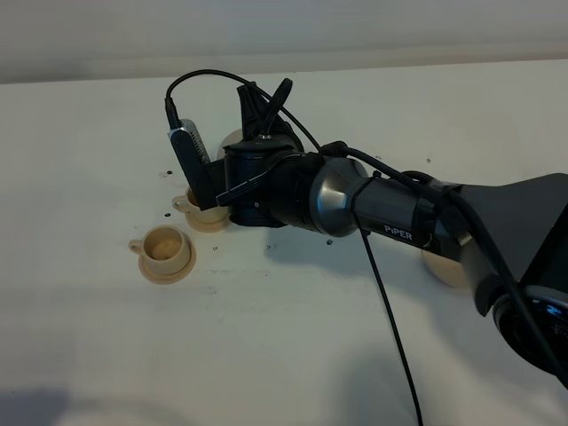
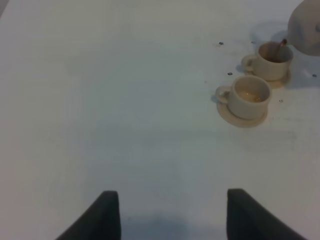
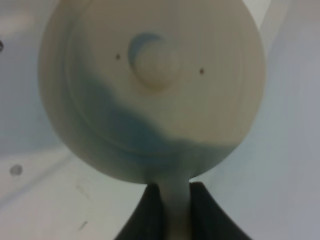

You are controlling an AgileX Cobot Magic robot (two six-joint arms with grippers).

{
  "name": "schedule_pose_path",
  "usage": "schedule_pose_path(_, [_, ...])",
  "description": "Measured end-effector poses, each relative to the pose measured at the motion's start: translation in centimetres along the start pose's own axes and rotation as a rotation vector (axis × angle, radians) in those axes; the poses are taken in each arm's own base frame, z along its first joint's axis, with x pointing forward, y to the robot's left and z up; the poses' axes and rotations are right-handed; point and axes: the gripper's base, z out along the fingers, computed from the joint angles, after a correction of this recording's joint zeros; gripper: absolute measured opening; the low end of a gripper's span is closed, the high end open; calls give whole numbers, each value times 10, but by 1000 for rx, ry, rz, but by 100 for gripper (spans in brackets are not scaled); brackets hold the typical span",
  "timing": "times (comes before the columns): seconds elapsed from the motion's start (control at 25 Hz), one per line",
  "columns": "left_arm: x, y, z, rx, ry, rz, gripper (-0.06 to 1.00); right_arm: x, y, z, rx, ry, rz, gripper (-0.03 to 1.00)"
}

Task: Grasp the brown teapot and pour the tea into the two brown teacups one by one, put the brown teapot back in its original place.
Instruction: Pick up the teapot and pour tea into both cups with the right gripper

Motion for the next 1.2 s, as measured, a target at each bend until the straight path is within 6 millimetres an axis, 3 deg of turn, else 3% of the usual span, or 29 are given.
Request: schedule_pose_path(1.2, [0,0,0,0,0,0,47,1,-5,0,52,10,-124,12])
